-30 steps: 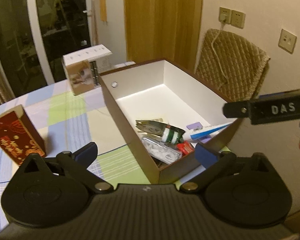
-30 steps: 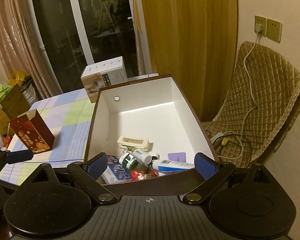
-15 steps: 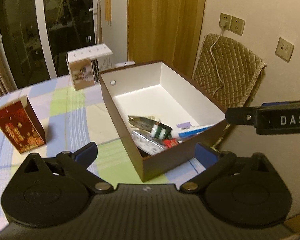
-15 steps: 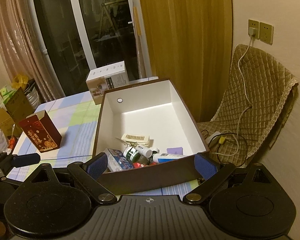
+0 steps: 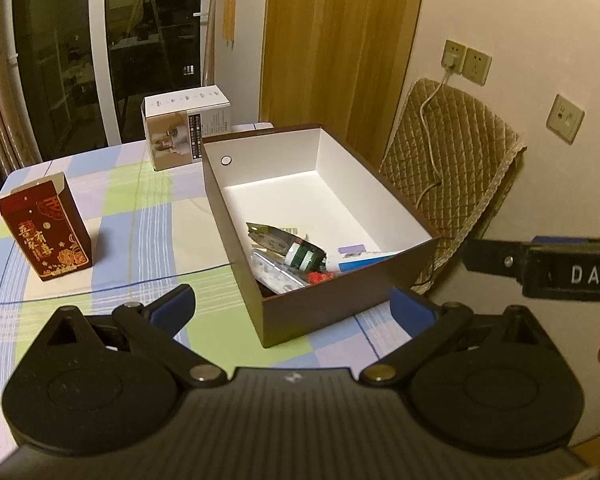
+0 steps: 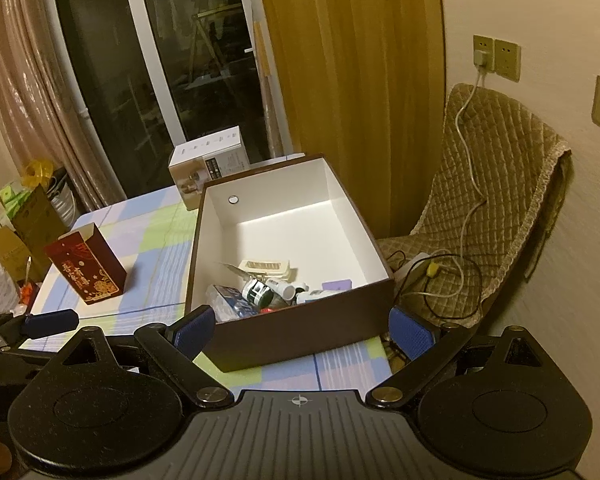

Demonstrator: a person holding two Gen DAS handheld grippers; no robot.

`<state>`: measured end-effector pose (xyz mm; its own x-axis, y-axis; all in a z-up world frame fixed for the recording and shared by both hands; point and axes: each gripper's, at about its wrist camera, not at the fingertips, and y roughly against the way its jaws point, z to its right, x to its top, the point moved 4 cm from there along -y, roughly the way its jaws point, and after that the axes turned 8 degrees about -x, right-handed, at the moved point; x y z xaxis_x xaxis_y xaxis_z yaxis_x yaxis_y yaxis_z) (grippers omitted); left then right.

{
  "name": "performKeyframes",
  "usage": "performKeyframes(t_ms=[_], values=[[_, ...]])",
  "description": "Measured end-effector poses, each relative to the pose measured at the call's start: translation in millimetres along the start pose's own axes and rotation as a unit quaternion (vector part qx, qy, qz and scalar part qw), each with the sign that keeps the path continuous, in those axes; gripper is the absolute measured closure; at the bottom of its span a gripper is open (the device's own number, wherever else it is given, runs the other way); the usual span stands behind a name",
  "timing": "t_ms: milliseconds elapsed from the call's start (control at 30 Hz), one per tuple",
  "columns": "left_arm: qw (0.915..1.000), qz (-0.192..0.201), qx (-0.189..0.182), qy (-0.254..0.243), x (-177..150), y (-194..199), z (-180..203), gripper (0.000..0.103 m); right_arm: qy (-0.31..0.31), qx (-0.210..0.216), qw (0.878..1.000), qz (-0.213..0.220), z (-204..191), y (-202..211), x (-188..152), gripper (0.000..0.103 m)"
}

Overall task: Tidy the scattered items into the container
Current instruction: 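Withdraw both grippers from the box back over the table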

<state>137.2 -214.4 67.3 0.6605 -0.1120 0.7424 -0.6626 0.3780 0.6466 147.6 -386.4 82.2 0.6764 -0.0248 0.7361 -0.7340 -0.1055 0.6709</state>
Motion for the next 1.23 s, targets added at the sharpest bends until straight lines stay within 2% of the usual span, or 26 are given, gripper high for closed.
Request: performKeyframes(t_ms=[600,1233], values=[[0.9997,0.012,0.021,0.005,-8.1,33.6,6.9,0.001,0.003,-0.010,1.000,0.017,-1.1,44.7,-8.7,0.005],[0.9992,0.018,0.035,0.012,-15.3,36.3,-3.9,0.001,0.011,-0.013,1.000,0.005,-3.5,40.9,-20.3,0.005]])
